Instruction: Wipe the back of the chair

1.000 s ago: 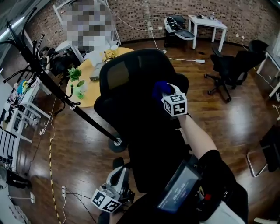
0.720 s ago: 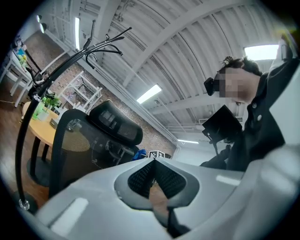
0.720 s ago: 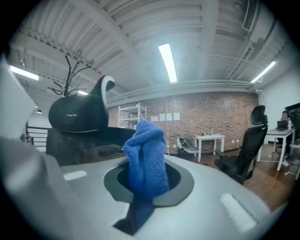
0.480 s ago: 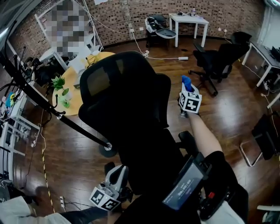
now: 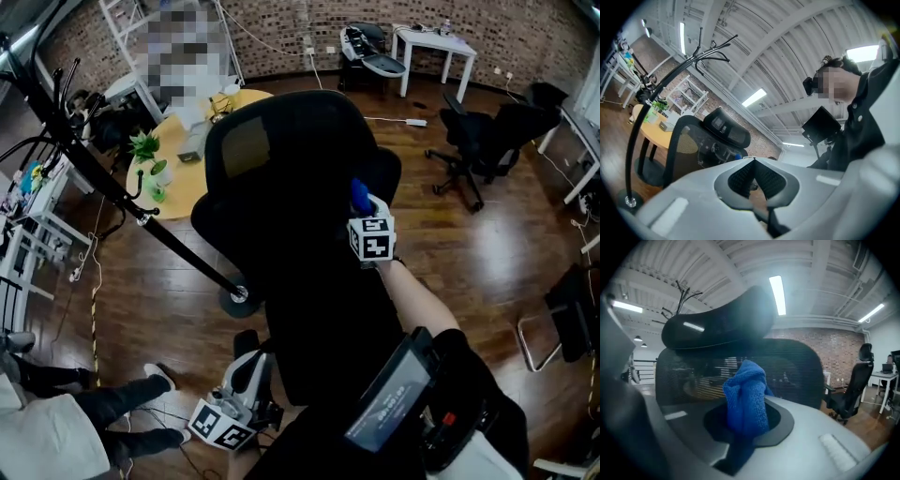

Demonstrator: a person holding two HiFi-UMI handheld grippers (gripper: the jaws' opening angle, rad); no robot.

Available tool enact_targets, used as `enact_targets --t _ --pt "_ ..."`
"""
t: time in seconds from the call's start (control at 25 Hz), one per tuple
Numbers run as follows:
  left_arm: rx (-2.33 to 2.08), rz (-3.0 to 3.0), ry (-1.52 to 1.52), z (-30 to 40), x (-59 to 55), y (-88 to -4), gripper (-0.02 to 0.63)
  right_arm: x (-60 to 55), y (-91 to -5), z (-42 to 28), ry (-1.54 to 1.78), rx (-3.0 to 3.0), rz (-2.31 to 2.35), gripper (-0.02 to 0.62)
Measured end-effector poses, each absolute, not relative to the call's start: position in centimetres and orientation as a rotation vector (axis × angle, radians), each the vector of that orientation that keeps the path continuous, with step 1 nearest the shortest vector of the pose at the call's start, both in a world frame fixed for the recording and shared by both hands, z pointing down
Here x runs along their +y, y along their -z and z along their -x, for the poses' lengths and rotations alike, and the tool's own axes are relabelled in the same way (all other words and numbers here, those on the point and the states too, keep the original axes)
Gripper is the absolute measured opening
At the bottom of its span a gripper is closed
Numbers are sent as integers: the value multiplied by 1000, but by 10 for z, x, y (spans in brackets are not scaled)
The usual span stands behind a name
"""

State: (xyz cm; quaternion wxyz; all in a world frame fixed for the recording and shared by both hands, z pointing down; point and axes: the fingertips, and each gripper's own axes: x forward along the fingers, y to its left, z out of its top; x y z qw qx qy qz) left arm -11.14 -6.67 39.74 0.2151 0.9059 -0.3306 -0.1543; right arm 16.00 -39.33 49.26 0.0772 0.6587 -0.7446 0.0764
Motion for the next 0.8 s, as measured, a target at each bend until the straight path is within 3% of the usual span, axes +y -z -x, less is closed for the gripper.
enact_targets --t 0.36,0.8 --pt "-1169 -2399 477 184 -40 -409 3 -386 -504 11 -198 -2481 -1746 35" --pt "-1422 -2291 455 240 -7 -409 3 -347 -548 218 -194 -2679 -1071 35"
